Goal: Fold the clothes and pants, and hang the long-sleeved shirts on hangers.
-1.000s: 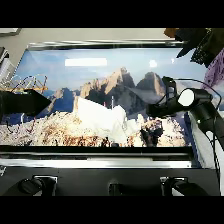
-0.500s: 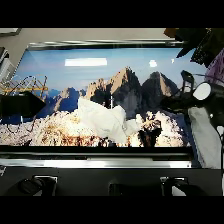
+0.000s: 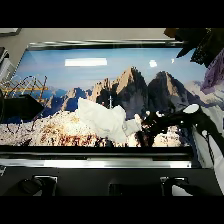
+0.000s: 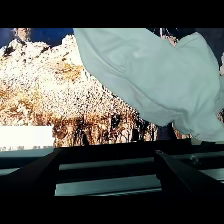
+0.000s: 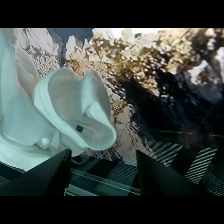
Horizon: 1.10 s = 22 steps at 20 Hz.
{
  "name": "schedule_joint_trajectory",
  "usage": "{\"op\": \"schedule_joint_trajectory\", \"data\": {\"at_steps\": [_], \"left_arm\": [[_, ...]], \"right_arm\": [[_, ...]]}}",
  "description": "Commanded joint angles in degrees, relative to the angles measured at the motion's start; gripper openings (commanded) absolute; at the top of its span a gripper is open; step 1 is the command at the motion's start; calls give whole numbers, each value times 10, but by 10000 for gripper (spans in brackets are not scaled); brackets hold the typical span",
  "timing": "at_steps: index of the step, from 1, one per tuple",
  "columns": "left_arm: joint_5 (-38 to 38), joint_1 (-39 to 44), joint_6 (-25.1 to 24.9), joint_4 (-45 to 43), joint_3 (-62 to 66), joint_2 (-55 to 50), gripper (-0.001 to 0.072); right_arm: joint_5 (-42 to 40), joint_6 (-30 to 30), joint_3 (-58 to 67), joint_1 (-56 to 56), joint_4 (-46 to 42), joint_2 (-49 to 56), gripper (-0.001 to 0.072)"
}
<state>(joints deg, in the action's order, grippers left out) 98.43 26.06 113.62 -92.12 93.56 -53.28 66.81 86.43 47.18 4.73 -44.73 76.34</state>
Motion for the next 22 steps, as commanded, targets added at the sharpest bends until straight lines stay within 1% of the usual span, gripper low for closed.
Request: {"op": "schedule_joint_trajectory", "data": {"at_steps": [1, 6, 7, 9, 10, 11, 13, 15, 17, 19, 20, 22], "left_arm": [[1, 0, 3, -1, 0, -3, 663], [1, 0, 25, -6, 0, -3, 663], [1, 0, 29, -10, -2, -3, 663], [1, -14, 34, -13, -19, -2, 659], [-2, -29, 34, -13, -34, -2, 655], [-14, -47, 33, -13, -53, 0, 650], [-64, -101, 17, 11, -108, 3, 648], [-139, -179, -24, 90, -181, 2, 648], [-232, -271, -87, 218, -276, -2, 648], [-318, -357, -168, 355, -377, -14, 648], [-349, -391, -217, 421, -423, -28, 648], [-382, -426, -324, 539, -486, -68, 648]], "right_arm": [[-66, -14, -23, -61, 37, 15, 480], [-115, -17, -23, -108, 57, 61, 479], [-129, -17, -22, -110, 57, 62, 458], [-135, -27, -22, -110, 54, 60, 110], [-131, -36, -22, -110, 52, 58, 60], [-127, -38, -22, -110, 49, 54, 32], [-115, -40, -22, -110, 44, 38, 32], [-103, -40, -22, -110, 36, 22, 31], [-85, -39, -22, -110, 31, 9, 31], [-63, -39, -22, -110, 31, 2, 32], [-52, -38, -22, -110, 31, -1, 32], [-28, -31, -22, -110, 31, -4, 32]]}}
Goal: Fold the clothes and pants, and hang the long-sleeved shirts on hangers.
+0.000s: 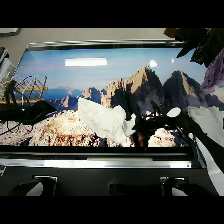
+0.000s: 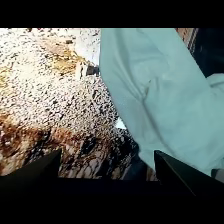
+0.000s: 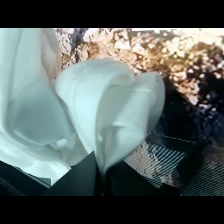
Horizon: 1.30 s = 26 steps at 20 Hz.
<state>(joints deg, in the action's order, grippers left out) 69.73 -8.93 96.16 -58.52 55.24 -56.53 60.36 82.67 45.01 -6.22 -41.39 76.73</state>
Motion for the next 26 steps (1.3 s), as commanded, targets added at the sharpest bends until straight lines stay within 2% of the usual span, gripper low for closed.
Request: {"op": "schedule_joint_trajectory", "data": {"at_steps": [1, 3, 5, 8, 20, 21, 23, 24, 25, 26], "left_arm": [[-101, -78, -203, 252, -120, -63, 648], [-102, -63, -280, 320, -126, -124, 648], [-112, -37, -319, 352, -126, -181, 648], [-131, -4, -334, 368, -119, -246, 608], [-186, 90, -331, 376, -34, -360, 598], [-186, 94, -331, 376, -30, -367, 544], [-186, 98, -332, 376, -23, -373, 156], [-187, 100, -332, 376, -21, -374, 115], [-184, 101, -332, 376, -17, -374, 110], [-177, 101, -332, 376, -12, -374, 16]], "right_arm": [[46, 7, 0, 0, -2, -9, 32], [62, 7, 0, 0, -2, -9, 32], [69, 12, 0, 0, -2, -9, 32], [72, 26, 0, 0, 2, -9, 32], [90, 26, 0, 0, 19, -10, 32], [90, 26, 0, 0, 20, -12, 32], [90, 24, 0, 0, 20, -17, 32], [89, 23, 0, 0, 20, -20, 32], [88, 20, 0, 0, 19, -23, 32], [87, 19, 0, 0, 19, -27, 32]]}}
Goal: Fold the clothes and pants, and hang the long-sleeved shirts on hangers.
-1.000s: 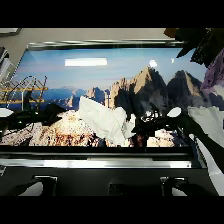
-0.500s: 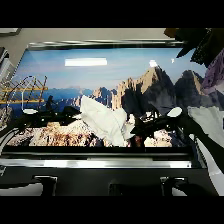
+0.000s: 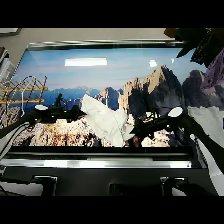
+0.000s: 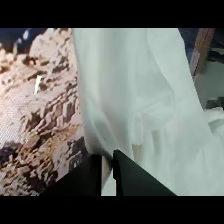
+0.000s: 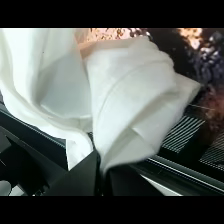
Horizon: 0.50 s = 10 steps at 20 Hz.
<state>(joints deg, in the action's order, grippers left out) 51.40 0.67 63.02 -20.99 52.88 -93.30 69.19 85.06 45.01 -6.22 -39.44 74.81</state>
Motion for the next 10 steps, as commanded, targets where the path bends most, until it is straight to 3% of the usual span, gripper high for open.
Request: {"op": "schedule_joint_trajectory", "data": {"at_steps": [1, 4, 10], "left_arm": [[12, 5, 0, 0, 19, -6, 14], [33, 0, 2, -7, 44, 9, 11], [58, -46, 128, -206, 123, 156, 9]], "right_arm": [[-3, -4, 0, 0, 0, -12, 32], [-8, -14, 0, 0, 0, -38, 31], [-52, -35, 53, 0, -40, -177, 30]]}}
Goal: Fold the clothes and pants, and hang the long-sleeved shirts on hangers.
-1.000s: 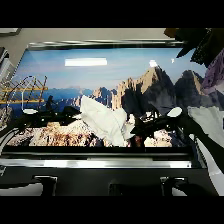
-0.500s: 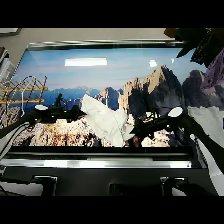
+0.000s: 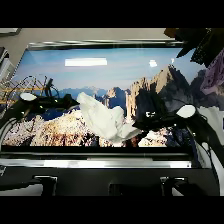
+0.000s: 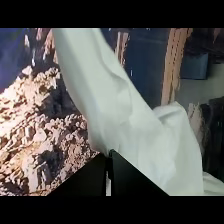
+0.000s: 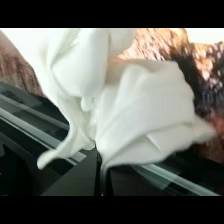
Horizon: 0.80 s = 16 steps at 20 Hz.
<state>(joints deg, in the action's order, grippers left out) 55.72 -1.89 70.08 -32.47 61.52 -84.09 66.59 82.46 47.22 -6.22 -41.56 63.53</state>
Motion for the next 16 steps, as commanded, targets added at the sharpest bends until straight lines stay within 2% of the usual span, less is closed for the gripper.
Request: {"op": "schedule_joint_trajectory", "data": {"at_steps": [1, 5, 9, 16], "left_arm": [[19, -32, 66, -103, 56, 102, 9], [19, -80, 138, -176, 143, 248, 10], [32, -118, 252, -247, 195, 381, 11], [101, -129, 319, -265, 196, 534, 11]], "right_arm": [[-37, -8, 54, 0, -29, -92, 30], [-63, 34, 180, 0, -133, -193, 30], [-59, 98, 290, 0, -203, -257, 30], [-53, 157, 421, 0, -202, -313, 30]]}}
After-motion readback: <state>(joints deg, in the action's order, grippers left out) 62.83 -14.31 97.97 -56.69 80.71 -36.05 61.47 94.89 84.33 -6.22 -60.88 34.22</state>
